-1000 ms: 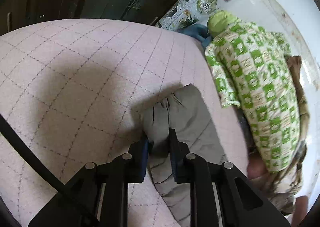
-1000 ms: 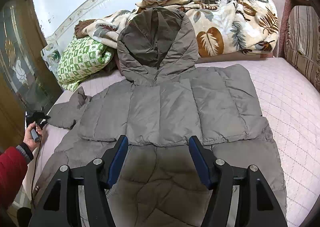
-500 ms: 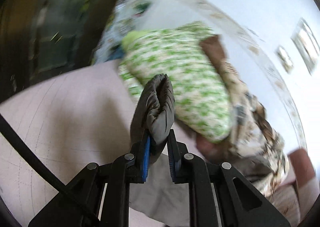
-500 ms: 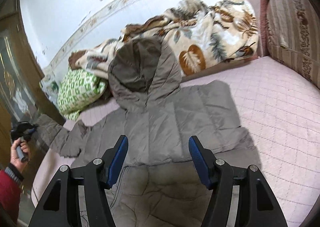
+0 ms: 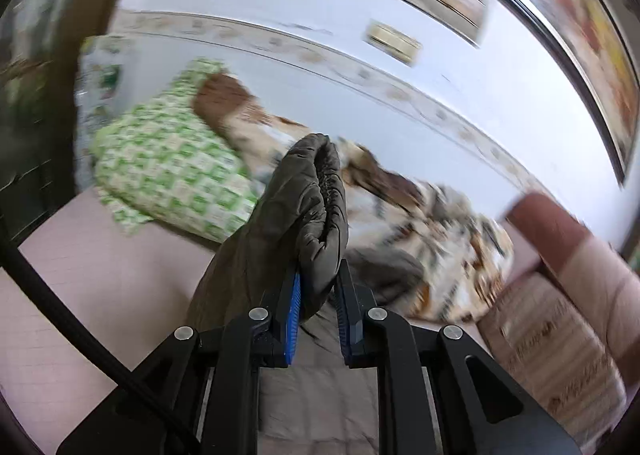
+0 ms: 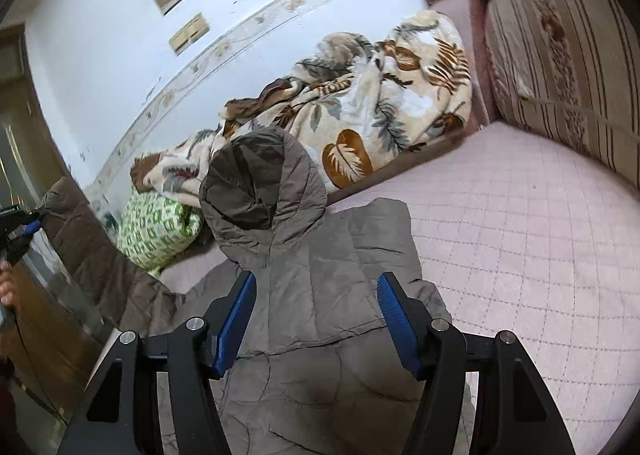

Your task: Fold large clothes

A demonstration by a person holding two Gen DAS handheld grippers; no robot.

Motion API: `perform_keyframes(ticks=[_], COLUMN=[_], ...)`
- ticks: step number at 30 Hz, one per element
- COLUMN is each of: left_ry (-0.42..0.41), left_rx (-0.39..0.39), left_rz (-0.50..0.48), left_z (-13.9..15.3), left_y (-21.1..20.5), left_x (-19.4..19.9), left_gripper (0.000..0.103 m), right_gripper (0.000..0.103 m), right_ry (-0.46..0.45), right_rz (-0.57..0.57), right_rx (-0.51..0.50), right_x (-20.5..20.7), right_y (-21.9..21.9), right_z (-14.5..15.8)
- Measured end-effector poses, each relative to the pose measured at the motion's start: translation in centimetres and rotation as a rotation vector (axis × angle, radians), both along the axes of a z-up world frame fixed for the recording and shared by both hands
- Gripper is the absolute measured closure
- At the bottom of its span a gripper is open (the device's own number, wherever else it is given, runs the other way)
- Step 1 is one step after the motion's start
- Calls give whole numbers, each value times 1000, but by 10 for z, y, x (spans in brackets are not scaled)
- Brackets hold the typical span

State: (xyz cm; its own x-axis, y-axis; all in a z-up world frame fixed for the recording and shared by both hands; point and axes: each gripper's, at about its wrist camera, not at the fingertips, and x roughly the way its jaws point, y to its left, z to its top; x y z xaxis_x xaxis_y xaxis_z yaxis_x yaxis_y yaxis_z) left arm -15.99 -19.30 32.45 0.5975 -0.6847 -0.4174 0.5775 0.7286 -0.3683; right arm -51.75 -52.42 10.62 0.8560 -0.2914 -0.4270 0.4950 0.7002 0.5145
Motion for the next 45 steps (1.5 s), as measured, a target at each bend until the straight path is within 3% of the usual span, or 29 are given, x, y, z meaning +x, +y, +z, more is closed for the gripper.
perform_keyframes(ticks=[6, 16, 20, 23, 24, 27, 29, 33, 37, 42, 45], left_ry=[24, 180, 217, 181, 167, 137, 97, 30, -2, 22, 110], left_rx=[96, 264, 380, 461, 467, 455, 427, 380, 377, 430, 378], left_rz=[-132, -284, -353, -403, -426, -501, -526, -472, -288, -26, 30], left_z=[-44, -194, -248, -265, -265, -254, -237, -205, -188, -200, -217], left_y=[-81, -185, -215, -225, -225, -218, -207, -174, -118, -56, -23], left_x=[-54, -114, -134, -151, -156, -168, -171, -153, -104, -34, 4], left_gripper=[88, 88, 87, 78, 70, 60, 59, 51, 48, 46, 45], right_gripper=[35, 35, 35, 35, 35, 35, 35, 35, 35, 35, 35], right_ry=[-35, -49, -38, -29, -29, -25, -24, -22, 6, 39, 82], right_rz=[-19, -39, -39, -34, -33, -31, -30, -26, 63, 141, 135], right_rx=[23, 34, 24, 20, 18, 16, 18, 28, 76, 260, 339], right_x=[-16, -26, -21, -16, -15, -9, -4, 6, 29, 59, 73], right_y=[-13, -21, -21, -21, -21, -21, -21, -18, -7, -6, -8], right_z=[5, 7, 8, 7, 7, 7, 7, 6, -1, -34, -53])
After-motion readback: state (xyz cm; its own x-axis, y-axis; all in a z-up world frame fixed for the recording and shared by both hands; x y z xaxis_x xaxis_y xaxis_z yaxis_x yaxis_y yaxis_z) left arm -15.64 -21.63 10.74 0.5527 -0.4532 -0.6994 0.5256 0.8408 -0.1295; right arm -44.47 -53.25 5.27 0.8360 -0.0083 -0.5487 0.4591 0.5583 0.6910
